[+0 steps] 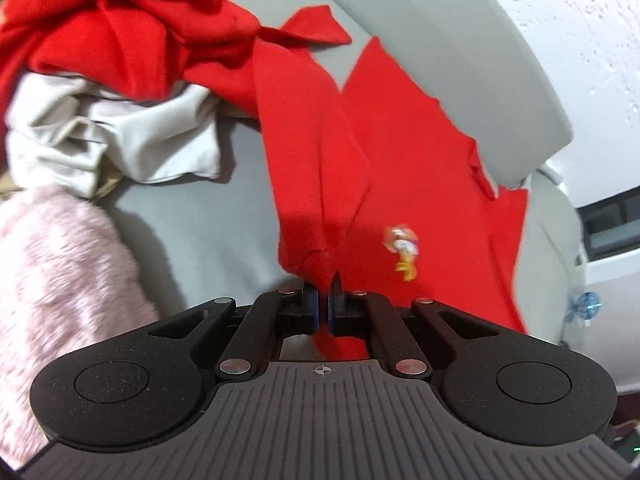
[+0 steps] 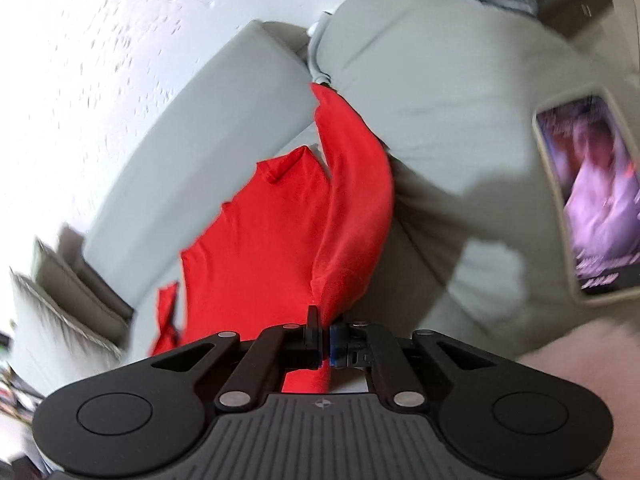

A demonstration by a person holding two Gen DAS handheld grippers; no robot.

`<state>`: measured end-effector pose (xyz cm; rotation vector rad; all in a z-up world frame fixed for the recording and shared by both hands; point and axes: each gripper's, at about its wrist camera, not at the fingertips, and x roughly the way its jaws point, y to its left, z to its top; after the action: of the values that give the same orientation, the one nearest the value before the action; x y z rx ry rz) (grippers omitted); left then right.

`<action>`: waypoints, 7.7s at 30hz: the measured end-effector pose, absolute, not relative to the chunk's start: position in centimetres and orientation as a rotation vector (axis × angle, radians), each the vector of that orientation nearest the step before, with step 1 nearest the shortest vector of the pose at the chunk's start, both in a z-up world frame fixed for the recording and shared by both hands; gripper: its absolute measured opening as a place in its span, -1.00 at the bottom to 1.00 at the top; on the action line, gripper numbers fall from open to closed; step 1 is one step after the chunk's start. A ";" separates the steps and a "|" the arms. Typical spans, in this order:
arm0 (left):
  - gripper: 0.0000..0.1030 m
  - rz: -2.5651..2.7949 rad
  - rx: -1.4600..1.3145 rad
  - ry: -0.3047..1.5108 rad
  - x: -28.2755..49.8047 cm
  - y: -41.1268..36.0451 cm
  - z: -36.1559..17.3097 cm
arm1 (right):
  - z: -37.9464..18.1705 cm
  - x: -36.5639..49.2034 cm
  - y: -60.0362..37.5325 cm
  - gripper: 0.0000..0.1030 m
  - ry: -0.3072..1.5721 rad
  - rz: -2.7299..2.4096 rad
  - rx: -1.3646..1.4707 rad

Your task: Fold clothes

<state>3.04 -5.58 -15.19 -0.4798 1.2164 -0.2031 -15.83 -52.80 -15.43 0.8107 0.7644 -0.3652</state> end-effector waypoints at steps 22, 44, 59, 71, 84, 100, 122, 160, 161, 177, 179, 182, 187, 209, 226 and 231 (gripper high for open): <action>-0.21 -0.132 -0.167 1.325 1.7 -6.4 -16.7 | -16.1 -15.1 -47.5 -0.19 0.994 -0.361 0.441; -0.07 -0.359 0.093 1.289 1.6 -13.2 -17.6 | -18.6 -12.0 -53.1 -0.19 0.929 -0.374 0.468; -0.05 -0.391 0.193 1.285 4.1 -17.7 -19.6 | -21.2 -4.2 -62.0 -0.32 0.887 -0.393 0.505; -0.06 -0.419 0.230 1.065 13.1 -22.3 -18.0 | -21.5 10.5 -59.2 -0.04 0.845 -0.097 0.179; -0.03 -0.326 0.507 0.836 35.0 -27.6 -23.5 | -28.4 15.5 -51.3 0.00 0.732 0.230 -0.908; -1.00 -0.266 0.425 0.590 38.1 -26.7 -22.2 | -23.4 22.1 -58.2 -0.88 0.618 -0.141 -0.787; -0.14 -0.186 0.434 0.778 33.1 -25.4 -19.7 | -19.8 17.6 -70.0 -0.17 0.787 -0.297 -0.137; -0.09 -0.349 0.241 1.055 16.9 -22.4 -19.1 | -17.7 17.7 -72.9 -0.90 0.761 -0.311 0.051; -0.09 -0.357 0.241 1.044 16.4 -22.3 -18.5 | -16.3 16.6 -72.8 -0.90 0.731 -0.327 0.037; -0.09 -0.500 0.288 0.953 6.0 -21.7 -13.1 | -0.2 -3.2 -75.5 -0.89 0.429 -0.556 -0.040; -0.09 -0.514 0.300 0.957 5.0 -22.1 -13.1 | -1.6 -3.7 -76.9 -0.89 0.448 -0.570 -0.016; -0.09 -0.529 0.327 0.961 3.9 -22.8 -13.2 | -3.4 -4.2 -78.6 -0.89 0.465 -0.583 0.017; -0.09 -0.536 0.370 0.978 3.3 -24.0 -13.9 | -6.3 -4.3 -81.5 -0.89 0.458 -0.573 0.074; -0.09 -0.618 0.356 1.093 2.2 -27.2 -16.8 | -14.2 -9.5 -83.3 -0.14 0.681 -0.649 0.247; -0.06 -0.556 0.345 1.118 -1.0 -21.2 -16.1 | -16.3 -13.5 -69.3 -0.21 0.927 -0.405 0.414; -0.05 -0.563 0.356 1.125 -2.0 -20.1 -16.2 | -20.5 -13.3 -67.4 -0.26 1.013 -0.414 0.596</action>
<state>-2.05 -20.14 -16.19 0.3562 1.1249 -0.5627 -13.26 -67.37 -20.50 0.5962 1.0126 -0.4141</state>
